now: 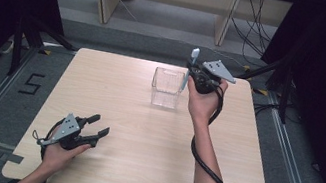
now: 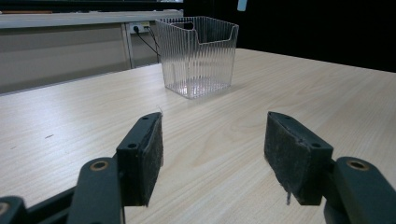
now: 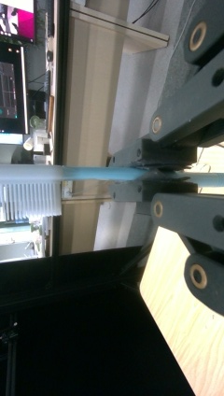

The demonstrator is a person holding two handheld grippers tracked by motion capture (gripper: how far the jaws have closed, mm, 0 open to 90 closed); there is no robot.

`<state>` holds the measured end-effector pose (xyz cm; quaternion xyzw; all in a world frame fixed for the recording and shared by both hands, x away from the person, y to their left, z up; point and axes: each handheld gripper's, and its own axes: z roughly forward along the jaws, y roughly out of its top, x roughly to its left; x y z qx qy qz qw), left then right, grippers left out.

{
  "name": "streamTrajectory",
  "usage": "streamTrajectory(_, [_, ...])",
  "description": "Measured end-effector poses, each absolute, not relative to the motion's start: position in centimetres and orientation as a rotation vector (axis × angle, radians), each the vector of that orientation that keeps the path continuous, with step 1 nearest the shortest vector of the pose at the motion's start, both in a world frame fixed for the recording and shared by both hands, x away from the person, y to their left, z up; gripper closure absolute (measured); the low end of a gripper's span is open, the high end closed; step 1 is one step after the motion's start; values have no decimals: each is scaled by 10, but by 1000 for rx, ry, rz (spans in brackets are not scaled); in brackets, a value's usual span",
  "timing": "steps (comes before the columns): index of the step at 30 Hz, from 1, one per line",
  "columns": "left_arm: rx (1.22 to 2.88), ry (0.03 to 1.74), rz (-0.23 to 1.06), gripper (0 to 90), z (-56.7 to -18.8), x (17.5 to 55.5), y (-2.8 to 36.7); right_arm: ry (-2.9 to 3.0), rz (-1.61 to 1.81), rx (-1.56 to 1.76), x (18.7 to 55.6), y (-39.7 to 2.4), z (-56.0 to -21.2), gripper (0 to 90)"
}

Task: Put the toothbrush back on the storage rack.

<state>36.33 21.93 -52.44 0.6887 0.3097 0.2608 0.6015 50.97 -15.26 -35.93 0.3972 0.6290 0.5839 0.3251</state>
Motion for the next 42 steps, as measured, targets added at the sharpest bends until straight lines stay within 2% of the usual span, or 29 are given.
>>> streamTrajectory(42, [1577, 703, 595, 372, -525, 364, 218, 1697, 1484, 1109, 528, -144, -389, 851])
